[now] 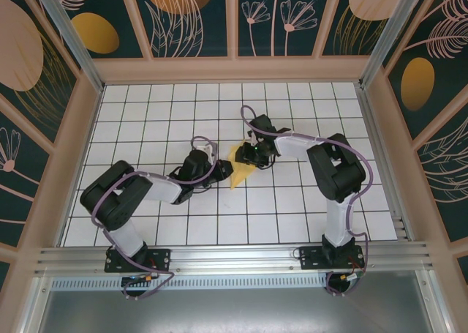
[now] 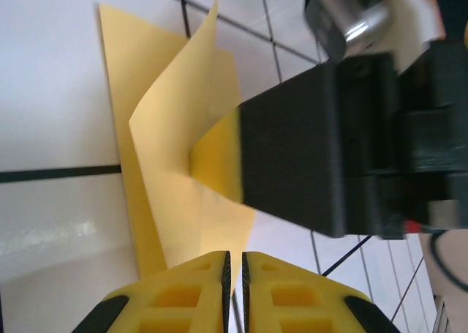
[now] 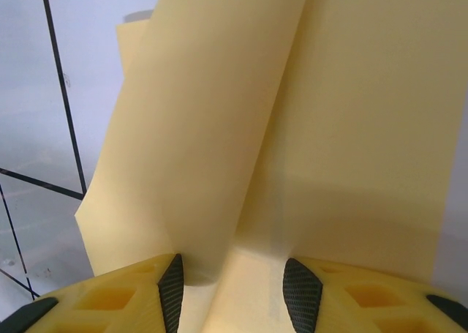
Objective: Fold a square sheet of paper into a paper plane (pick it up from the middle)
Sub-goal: Fourth fold the wing at the center of the table.
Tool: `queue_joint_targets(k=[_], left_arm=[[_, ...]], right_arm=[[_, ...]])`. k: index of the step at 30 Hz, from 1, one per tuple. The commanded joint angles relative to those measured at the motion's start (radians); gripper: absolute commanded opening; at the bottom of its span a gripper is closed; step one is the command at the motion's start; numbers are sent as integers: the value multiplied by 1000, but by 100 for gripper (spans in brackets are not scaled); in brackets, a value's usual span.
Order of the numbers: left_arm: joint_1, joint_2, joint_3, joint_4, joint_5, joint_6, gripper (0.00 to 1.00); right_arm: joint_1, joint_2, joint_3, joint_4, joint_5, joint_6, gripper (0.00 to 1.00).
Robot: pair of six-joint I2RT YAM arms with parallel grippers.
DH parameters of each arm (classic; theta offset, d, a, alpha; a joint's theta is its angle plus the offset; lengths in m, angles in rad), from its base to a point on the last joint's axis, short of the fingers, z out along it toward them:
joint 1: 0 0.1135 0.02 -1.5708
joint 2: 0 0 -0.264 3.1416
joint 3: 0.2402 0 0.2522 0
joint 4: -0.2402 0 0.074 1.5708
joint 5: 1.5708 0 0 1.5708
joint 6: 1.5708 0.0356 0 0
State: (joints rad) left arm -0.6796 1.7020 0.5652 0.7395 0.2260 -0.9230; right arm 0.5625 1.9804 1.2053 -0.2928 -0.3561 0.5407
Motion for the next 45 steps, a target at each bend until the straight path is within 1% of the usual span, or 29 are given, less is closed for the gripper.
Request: queue_joint_targets(k=[1,10,11,15,24,28,31,35,40,45], left_arm=[[6,-34,-17,-2,-42,-30,16],[2,6,13,36,26,-50,16],[2,36,15,42,33,-53,16],[2,71,32,46,59,-56,16],[3,86,47,44,63,-58,18],[3,46,34,37,28,-47,18],[3,33,30,48,35,-42,19],[3,63,40,90,80,-57,20],[0,112,66,91,129,-66,21],[1,131,84,26,96,-61,20]], right_arm=[[4,165,-64,-68,178,11,47],[4,178,-61,-80,184,53,46],[3,181,-61,-80,183,57,46],[2,175,-69,-68,171,61,45],[-7,161,-84,-51,152,69,45],[-9,164,-85,-52,154,74,43],[-9,165,-85,-52,152,77,43],[-9,165,-85,-54,152,80,43],[-10,169,-84,-56,151,82,43],[-10,170,-86,-60,157,81,44]])
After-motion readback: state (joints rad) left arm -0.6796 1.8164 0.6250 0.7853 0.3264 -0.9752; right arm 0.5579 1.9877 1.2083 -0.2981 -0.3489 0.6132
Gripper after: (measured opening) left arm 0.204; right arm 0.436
